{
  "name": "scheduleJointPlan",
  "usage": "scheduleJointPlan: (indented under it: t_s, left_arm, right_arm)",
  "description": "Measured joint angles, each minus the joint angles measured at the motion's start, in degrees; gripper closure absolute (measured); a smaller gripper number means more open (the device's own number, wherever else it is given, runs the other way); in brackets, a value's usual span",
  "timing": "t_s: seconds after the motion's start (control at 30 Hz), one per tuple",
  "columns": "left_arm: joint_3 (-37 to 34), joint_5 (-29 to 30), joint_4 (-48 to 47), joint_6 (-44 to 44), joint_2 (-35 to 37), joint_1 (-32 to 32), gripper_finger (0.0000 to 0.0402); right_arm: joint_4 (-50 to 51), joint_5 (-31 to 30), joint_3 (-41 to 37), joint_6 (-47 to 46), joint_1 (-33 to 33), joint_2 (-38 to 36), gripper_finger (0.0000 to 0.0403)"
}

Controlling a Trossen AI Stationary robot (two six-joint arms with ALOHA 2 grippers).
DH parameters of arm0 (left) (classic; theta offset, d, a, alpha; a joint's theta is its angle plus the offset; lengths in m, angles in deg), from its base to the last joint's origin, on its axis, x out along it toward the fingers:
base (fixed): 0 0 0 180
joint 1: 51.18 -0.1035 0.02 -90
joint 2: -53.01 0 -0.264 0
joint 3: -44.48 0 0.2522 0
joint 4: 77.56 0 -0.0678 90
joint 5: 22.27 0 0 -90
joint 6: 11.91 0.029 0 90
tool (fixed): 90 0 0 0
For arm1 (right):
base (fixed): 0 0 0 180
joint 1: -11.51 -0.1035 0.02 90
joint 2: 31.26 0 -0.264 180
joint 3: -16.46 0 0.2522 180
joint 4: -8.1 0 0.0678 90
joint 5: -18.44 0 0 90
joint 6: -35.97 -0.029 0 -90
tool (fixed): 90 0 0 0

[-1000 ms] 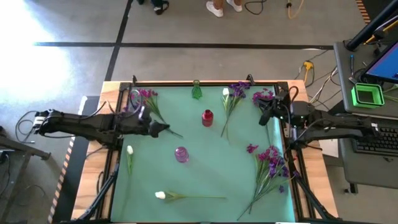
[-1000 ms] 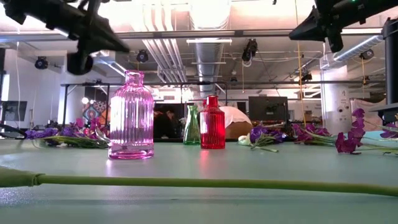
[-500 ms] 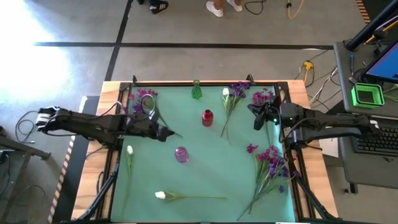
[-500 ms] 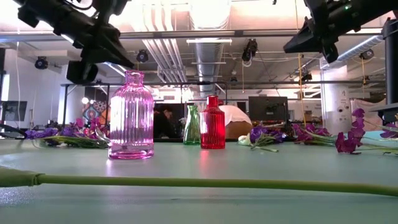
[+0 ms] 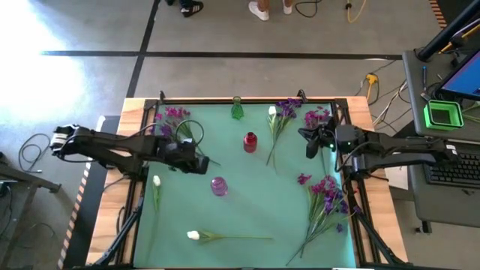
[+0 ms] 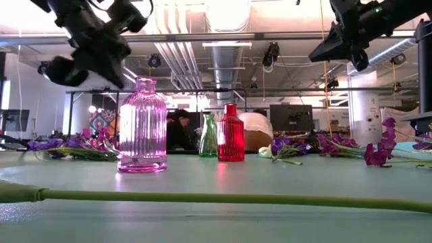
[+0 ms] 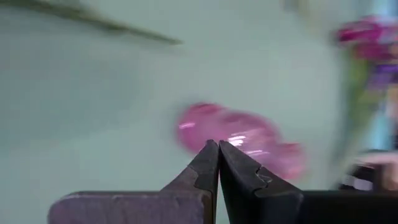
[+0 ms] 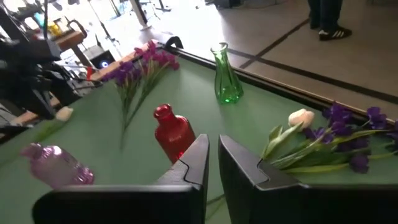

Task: Sort flowers into vase by color
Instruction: Put the left purple flower into the green vase

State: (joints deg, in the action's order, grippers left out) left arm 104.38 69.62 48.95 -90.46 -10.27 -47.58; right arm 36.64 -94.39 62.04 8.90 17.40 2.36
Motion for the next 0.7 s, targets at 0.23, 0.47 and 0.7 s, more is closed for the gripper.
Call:
scheduleJointPlan:
  t_s: [0.23,0.47,0.7]
  left_arm:
    - [5.6,12.0,-25.4,-8.1,-2.3,-0.7,0.0401]
    - [4.2,19.8,-22.4,-16.6,-4.9,-0.9,0.0401]
    - [2.1,20.0,-22.1,-25.0,-9.1,-1.1,0.0401]
  right_arm:
    - [-0.1,4.2,1.4,-1.9,0.0,0.3,0.0374]
    - [0.0,5.1,1.4,-1.5,0.0,0.7,0.0374]
    - [0.2,5.3,1.4,1.3,0.0,0.9,0.0374]
